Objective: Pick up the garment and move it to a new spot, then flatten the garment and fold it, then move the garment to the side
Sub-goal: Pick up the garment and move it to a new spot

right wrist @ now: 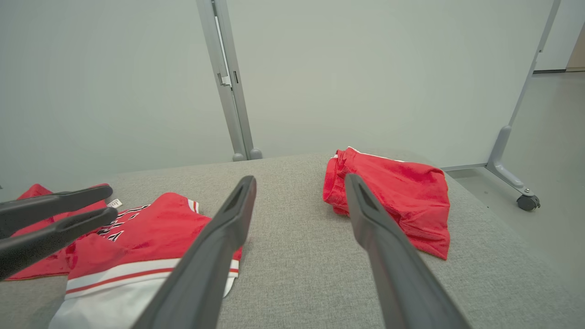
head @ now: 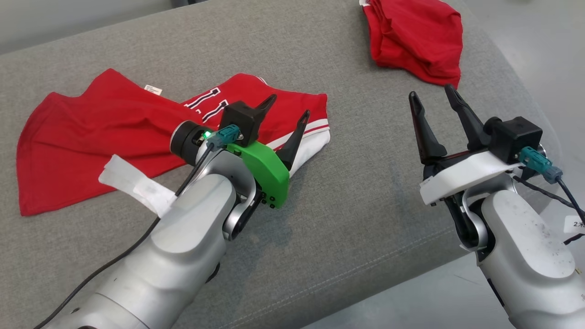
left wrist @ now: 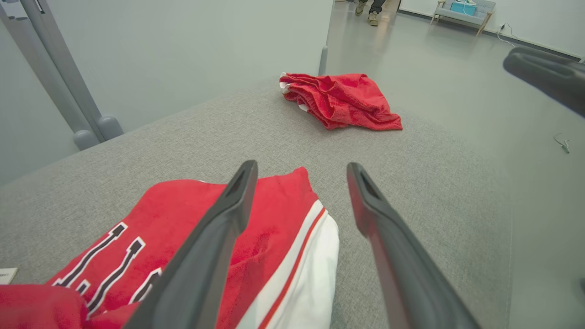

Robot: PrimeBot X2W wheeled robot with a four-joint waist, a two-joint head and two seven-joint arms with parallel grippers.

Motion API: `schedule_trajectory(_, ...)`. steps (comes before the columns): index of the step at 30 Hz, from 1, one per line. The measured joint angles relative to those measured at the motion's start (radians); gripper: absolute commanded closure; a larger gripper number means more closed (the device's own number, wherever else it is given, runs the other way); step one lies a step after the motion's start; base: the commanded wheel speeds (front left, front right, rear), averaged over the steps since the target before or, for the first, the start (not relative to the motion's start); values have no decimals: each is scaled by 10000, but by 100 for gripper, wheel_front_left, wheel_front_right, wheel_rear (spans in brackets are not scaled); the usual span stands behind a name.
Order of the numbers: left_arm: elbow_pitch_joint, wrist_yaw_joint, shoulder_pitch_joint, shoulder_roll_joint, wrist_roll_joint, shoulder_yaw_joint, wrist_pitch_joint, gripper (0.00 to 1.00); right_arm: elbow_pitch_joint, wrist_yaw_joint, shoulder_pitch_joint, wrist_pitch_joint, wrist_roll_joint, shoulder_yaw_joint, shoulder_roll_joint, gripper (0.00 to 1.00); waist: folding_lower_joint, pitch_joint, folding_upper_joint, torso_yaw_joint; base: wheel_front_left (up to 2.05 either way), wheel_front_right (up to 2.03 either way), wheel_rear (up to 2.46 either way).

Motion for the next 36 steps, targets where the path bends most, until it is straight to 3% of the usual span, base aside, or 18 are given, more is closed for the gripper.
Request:
schedule_trajectory(6,245,441,-27,2,619,46,-798,0,65,-73,145,-59,-4,-188,-121,0,0,-275,0,493,0,0,0)
schedule_trajectory(16,192,892,1065,263,683,1453,-1175,0,173,-84,707,-61,-19,-368,-274,0,0,-789,0,1232,0,0,0)
schedule_trajectory(23,-571,1041,2300,685,604,2980,-1170,0,173,-171,1114,-63,-33,-453,-278,0,0,-1205,0,1669,0,0,0)
schedule_trajectory(36,-2332,1041,5137,771,1896,6341,-1172,0,-245,-245,2033,-92,-63,-579,-48,0,0,-1868,0,2284,0,0,0)
